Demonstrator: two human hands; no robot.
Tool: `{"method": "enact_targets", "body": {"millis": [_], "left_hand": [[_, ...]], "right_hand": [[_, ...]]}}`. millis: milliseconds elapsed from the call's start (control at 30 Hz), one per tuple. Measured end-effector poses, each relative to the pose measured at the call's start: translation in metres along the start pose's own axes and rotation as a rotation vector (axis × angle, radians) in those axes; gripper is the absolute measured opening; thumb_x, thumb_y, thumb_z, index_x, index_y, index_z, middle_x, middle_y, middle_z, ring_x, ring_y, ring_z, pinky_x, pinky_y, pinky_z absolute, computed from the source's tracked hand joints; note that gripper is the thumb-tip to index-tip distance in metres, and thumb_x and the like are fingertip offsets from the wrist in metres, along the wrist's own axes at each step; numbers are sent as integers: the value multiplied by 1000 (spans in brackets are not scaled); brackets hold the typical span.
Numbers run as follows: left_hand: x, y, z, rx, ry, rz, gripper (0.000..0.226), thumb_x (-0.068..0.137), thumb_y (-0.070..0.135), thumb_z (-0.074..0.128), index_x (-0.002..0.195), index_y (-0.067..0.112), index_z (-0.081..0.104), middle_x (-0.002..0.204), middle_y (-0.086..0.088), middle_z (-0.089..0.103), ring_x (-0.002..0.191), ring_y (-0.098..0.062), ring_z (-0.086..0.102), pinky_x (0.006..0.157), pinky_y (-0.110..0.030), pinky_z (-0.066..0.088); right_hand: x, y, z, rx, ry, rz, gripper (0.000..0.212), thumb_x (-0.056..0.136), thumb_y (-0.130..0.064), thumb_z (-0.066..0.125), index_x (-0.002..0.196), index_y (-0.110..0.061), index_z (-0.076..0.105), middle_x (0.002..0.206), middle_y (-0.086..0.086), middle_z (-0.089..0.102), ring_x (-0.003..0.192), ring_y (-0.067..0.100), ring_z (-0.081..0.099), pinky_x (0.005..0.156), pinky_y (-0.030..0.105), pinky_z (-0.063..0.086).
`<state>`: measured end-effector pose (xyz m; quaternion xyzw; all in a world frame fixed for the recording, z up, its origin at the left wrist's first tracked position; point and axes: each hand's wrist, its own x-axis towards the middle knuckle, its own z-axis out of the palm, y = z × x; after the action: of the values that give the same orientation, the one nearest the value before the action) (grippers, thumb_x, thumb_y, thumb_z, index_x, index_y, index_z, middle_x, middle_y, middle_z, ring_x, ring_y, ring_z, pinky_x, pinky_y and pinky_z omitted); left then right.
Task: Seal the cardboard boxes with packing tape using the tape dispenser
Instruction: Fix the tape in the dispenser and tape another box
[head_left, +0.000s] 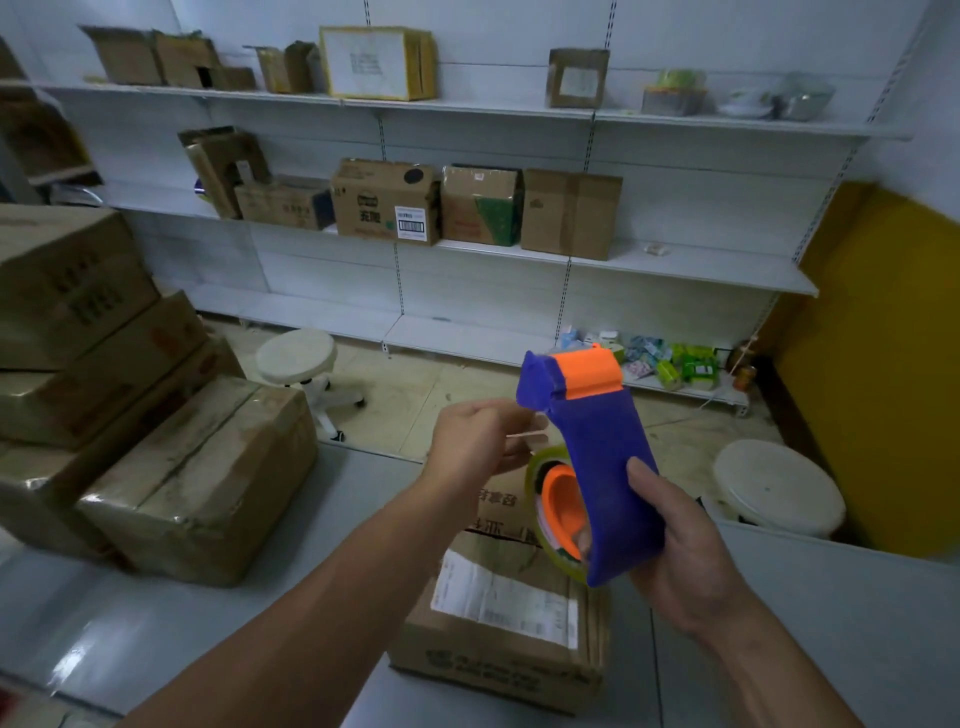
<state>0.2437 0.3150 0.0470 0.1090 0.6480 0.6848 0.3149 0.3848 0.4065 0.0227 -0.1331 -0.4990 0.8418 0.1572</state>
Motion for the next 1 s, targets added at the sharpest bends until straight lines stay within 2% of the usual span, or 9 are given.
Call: {"method": "enact_targets", "body": {"millis": [67,267,367,467,533,633,733,867,1000], "left_hand": [[2,-1,-12,-89,-4,-42,11,84,7,61,80,13,70,74,2,72,57,-3,65,51,-16,47],[2,-1,-52,-306,-108,-257,31,90,4,56,62,15,62,51,5,61,47,-2,59,53,-15,49],[-1,1,-77,-427,-132,-320,14,89,7,61,77,7,69,67,-4,70,58,-9,67,63,-20,58],[0,2,-96,-374,-101,-258,8,90,12,62,87,7,69,72,-4,70,62,-11,68,64,-23,60],[3,2,-110,-234,-66,-169,9,88,12,63,89,8,71,78,-8,69,66,-13,65,59,-22,56],[6,3,-127,-18,-45,-33,14,87,17,67,96,9,74,89,-11,74,73,-14,67,65,-23,54],[8,6,-139,88,-15,34,7,88,15,68,86,11,73,78,-5,75,70,-10,70,67,-25,54],[10,4,-139,97,-33,31,26,87,3,64,64,16,69,67,-4,71,68,-15,68,79,-33,57],[15,6,-134,-11,34,70,7,87,11,68,81,9,72,74,-5,73,69,-13,67,72,-25,57]], "right_hand": [[4,4,7,-38,-18,15,67,42,-60,88,85,-10,78,74,12,71,59,20,68,54,27,54],[16,16,31,-118,-43,13,65,43,-61,87,78,-7,77,67,15,69,54,21,66,50,25,52],[21,17,42,-140,-81,23,65,42,-61,87,75,-5,76,60,15,67,47,21,62,45,23,49],[26,18,54,-174,-138,26,61,45,-59,86,73,-6,75,58,14,66,46,20,62,45,22,48],[28,18,62,-212,-180,34,59,46,-60,86,74,-10,76,63,12,68,49,19,63,47,24,50],[32,21,70,-228,-204,54,57,46,-58,87,77,-11,77,67,13,69,52,19,64,47,25,51],[36,22,70,-266,-205,89,59,47,-57,87,76,-8,76,65,18,67,48,23,63,45,25,51],[35,16,64,-396,-223,128,59,49,-61,85,82,-12,77,74,12,71,58,18,66,51,24,52],[37,-3,48,-622,-185,167,70,53,-71,78,89,-11,71,86,18,69,71,26,65,60,23,51]]}}
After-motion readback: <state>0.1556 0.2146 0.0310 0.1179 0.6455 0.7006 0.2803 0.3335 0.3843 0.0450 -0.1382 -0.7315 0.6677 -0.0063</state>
